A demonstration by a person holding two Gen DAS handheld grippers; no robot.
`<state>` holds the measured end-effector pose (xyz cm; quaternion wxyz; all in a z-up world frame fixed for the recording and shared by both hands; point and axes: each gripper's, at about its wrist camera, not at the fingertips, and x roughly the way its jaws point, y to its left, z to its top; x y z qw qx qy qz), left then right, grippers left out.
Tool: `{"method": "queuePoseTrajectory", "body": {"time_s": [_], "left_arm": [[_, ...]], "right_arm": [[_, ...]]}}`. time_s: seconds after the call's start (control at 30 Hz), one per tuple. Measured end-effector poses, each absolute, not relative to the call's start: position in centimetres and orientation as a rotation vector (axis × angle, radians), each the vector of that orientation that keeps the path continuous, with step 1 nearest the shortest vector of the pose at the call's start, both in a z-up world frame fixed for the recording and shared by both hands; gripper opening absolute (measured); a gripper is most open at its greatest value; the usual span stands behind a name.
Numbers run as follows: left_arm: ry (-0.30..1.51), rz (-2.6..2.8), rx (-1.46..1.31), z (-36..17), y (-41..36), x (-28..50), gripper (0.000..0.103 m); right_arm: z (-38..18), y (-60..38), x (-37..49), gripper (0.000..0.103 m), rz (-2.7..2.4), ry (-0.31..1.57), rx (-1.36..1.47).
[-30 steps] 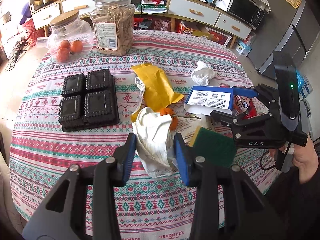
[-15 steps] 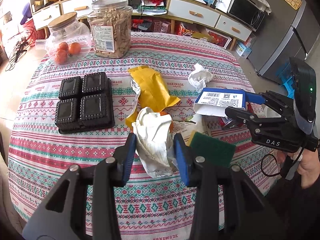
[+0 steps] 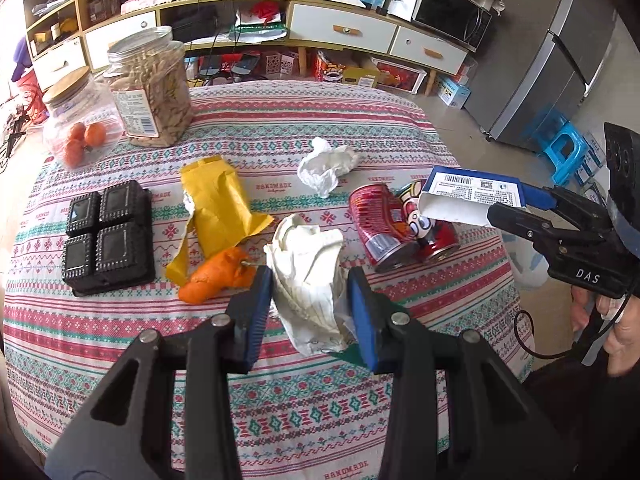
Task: Collect trash
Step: 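Grasp the white tissue with the left tool while the right tool grasps the white-blue box, then carry the tissue and box over the white bin and release both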
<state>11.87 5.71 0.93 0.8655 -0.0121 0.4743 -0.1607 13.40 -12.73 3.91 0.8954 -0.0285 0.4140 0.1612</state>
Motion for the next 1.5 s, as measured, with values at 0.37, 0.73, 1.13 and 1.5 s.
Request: {"method": "queuePoseTrajectory", "body": {"time_s": [0.37, 0.73, 1.13, 1.5], "left_arm": [[0.941, -0.391, 0.023, 2.5, 0.6, 12.0, 0.041], [0.94, -0.498, 0.084, 2.9, -7.1, 11.7, 0.041], [0.964, -0.675, 0.159, 1.8, -19.5, 10.9, 0.041], [1.01, -0.741, 0.206, -1.4, -27.0, 11.4, 0.041]], "right_arm": [[5.7, -21.1, 9.8, 0.063, 0.22, 0.822, 0.055], [6.0, -28.5, 6.2, 0.064, 0.081, 0.815, 0.125], [4.7, -37.1, 1.9, 0.064, -0.101, 0.85, 0.212], [3.4, -41.1, 0.7, 0.064, -0.193, 0.892, 0.238]]}}
